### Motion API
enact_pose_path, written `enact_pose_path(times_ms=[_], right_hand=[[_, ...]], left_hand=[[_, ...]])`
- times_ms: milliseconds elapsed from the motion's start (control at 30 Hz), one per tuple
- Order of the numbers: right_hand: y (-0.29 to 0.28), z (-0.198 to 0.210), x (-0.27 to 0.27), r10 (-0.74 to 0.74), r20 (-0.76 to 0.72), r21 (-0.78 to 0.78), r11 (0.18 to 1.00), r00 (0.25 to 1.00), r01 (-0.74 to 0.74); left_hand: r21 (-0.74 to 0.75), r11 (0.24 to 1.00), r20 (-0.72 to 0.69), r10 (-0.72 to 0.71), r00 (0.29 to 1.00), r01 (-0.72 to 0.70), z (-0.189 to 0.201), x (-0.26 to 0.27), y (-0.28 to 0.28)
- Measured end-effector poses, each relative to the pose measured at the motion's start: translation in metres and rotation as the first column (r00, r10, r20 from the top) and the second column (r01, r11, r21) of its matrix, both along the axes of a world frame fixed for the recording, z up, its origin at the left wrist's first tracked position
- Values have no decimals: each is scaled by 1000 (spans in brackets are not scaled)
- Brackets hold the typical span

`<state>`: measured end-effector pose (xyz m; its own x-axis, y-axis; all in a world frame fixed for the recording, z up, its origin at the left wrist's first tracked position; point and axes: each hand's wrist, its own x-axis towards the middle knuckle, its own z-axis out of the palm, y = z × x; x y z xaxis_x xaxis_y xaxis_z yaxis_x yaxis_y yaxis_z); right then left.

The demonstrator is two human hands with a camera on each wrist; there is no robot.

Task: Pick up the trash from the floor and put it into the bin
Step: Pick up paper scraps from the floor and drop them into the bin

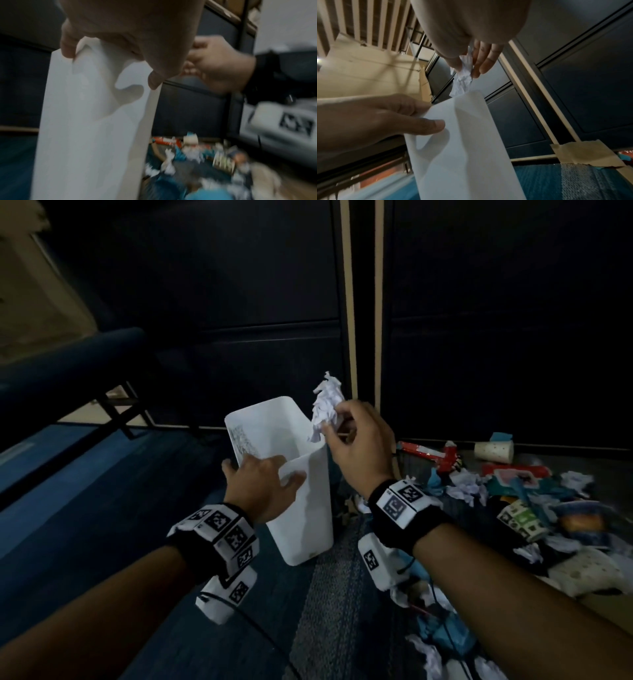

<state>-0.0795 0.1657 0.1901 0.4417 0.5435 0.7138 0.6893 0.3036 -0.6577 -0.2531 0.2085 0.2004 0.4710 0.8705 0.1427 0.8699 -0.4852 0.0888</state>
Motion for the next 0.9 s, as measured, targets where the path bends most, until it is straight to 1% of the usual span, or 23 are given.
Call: enact_pose_path(times_ms=[33, 67, 167, 233, 300, 367, 467, 533, 567, 633, 667, 700, 733, 800, 867, 900], right_hand=[[2, -2, -4, 23, 3, -19, 1000, 1000, -23], [4, -3, -7, 46, 9, -37, 998, 999, -46], [10, -7, -13, 81, 53, -90, 993, 995, -76], [15, -10, -13, 118, 114, -206, 974, 986, -92], [18, -14, -11, 169, 222, -349, 933, 960, -83], [17, -23, -7, 196, 269, -397, 915, 943, -76], [4, -37, 5, 148, 197, -342, 937, 969, -74], [-11, -52, 16, 87, 173, -324, 946, 981, -26], [-19, -63, 23, 63, 168, -339, 941, 984, -3], [-32, -88, 35, 58, 162, -405, 914, 985, 13], [-39, -103, 40, 74, 158, -453, 892, 985, 6], [-45, -116, 45, 91, 151, -511, 860, 984, -1], [-51, -128, 48, 106, 142, -584, 812, 984, -3], [-63, -148, 52, 128, 144, -741, 671, 981, 21], [-73, -170, 53, 144, 160, -846, 530, 976, 61], [-77, -180, 52, 152, 169, -871, 486, 974, 75]], left_hand=[[-25, 1000, -25, -4, 1000, 3, -5, -2, 1], [-10, 1000, -31, -20, 999, 20, -9, -3, 1], [76, 996, -40, -53, 998, 56, -18, -6, 4], [75, 996, -46, -54, 997, 57, -20, -6, 5], [73, 996, -48, -50, 998, 54, -19, -4, 4], [63, 997, -69, -35, 997, 40, -17, -3, 3], [101, 994, -112, -29, 993, 40, -10, 1, 4], [149, 985, -152, -58, 987, 81, -3, 7, 10], [149, 984, -148, -80, 986, 102, -1, 10, 14], [97, 987, -85, -116, 990, 125, 1, 15, 24], [66, 991, -76, -110, 991, 115, -1, 19, 27], [49, 994, -102, -92, 991, 97, -4, 22, 29], [60, 995, -157, -70, 985, 81, -9, 23, 31], [136, 989, -233, -32, 972, 65, -17, 25, 31], [186, 981, -233, -16, 972, 60, -21, 25, 30], [205, 977, -227, -18, 974, 66, -22, 25, 31]])
